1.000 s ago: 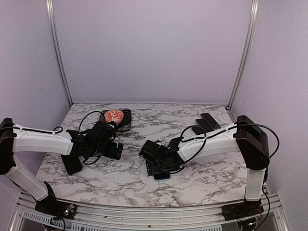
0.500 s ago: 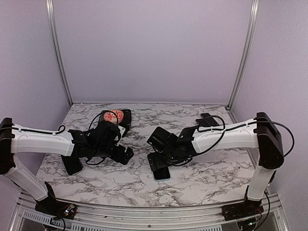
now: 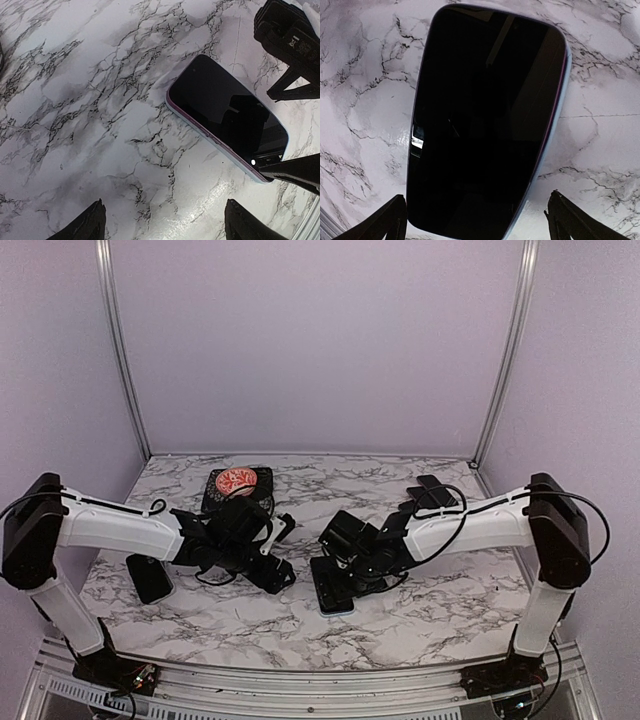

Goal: Put the phone into the phone case

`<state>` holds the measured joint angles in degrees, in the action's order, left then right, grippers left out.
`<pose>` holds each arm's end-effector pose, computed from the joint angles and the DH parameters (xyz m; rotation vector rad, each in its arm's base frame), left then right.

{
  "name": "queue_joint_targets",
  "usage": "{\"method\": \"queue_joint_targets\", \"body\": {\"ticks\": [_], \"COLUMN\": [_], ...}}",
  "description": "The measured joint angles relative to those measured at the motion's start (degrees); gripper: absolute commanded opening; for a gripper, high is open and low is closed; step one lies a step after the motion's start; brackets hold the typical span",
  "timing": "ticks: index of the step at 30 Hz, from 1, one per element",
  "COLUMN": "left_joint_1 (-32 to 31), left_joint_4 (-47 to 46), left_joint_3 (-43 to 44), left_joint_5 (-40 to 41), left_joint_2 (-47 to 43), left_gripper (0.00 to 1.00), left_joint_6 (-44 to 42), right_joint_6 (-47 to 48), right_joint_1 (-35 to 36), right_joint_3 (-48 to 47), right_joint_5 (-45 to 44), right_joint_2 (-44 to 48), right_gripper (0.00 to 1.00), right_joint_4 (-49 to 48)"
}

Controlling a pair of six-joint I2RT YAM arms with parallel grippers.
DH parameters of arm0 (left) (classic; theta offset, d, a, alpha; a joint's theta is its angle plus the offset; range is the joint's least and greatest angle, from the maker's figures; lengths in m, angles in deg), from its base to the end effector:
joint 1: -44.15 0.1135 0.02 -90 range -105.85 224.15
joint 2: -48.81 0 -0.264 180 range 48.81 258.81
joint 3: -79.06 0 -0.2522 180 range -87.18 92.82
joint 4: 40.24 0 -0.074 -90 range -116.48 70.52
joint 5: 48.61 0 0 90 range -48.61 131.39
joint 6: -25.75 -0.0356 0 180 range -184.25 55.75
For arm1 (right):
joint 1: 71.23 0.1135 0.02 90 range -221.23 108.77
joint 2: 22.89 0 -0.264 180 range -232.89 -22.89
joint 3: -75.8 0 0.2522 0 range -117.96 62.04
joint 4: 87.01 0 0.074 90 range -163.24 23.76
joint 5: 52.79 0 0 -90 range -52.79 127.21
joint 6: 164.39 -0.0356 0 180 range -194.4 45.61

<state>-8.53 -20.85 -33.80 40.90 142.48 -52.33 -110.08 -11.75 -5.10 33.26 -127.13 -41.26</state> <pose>0.2052 -0.2696 0.1856 0.8544 2.2878 -0.5371 0.1827 0.3051 0.1672 -0.5653 2.7708 0.3195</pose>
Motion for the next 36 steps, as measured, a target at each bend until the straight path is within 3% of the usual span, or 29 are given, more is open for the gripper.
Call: {"method": "queue_joint_targets", "body": {"ticks": [6,11,22,28,33,36], "left_joint_1": [-0.2,-0.2,-0.2,-0.2,-0.2,-0.2], "left_joint_4": [0.02,0.04,0.44,0.74,0.96,1.07], "left_joint_3": [0.13,0.26,0.7,1.22,1.22,1.22], "left_joint_5": [-1.62,-1.62,-0.59,0.85,1.62,2.01], "left_joint_2": [1.66,2.1,2.49,2.51,2.51,2.49], "left_gripper": [0.82,0.82,0.83,0.83,0.83,0.84], "left_joint_6": [0.09,0.04,-0.61,-0.96,-1.03,-0.98], "right_joint_6": [0.42,0.81,-2.45,-2.93,-1.55,-0.35], "right_joint_1": [-0.04,-0.04,-0.46,-0.46,-0.48,-0.52], "right_joint_3": [0.07,0.22,0.42,0.52,-1.38,-1.55], "right_joint_5": [1.36,1.55,-1.36,-2.86,-5.75,-5.88], "right_joint_2": [-1.79,-2.03,-2.47,-2.47,-2.47,-1.75], "right_gripper": [0.94,0.8,0.68,0.76,0.98,0.99], "right_joint_4": [-1.95,-2.64,-3.58,-3.43,0.37,2.21]}}
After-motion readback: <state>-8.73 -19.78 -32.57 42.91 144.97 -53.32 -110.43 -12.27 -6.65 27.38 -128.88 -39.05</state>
